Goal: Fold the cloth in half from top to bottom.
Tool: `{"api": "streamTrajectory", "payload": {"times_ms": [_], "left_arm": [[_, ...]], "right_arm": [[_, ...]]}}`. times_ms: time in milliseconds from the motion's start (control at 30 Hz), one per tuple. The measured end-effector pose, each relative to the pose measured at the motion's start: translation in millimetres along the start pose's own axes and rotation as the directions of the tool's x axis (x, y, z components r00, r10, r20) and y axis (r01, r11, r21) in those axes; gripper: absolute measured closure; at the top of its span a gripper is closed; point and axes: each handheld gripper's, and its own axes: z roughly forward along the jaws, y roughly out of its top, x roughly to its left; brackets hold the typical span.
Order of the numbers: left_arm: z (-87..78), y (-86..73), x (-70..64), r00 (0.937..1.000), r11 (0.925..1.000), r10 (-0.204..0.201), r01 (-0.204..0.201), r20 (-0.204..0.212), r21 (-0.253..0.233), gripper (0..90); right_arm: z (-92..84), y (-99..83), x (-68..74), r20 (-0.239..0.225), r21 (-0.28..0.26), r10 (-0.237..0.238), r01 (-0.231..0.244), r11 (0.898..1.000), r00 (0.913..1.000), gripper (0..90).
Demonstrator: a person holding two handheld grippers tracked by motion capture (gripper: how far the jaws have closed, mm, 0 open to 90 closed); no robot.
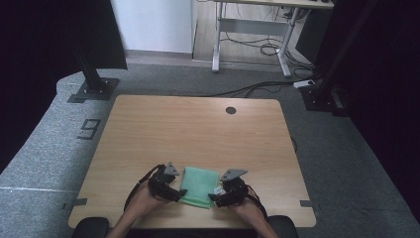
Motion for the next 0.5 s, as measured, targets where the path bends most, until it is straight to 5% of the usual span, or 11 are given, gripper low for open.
{"api": "streamTrajectory", "payload": {"times_ms": [500], "left_arm": [[5.1, -14.8, 1.3, 0.9989, 0.9985, -0.047, 0.047, 0.006, -0.03, 19.8]], "right_arm": [[-0.4, -4.1, 9.9, 0.008, 0.012, -0.021, 0.021, 1.0, 0.9997, 18.3]]}}
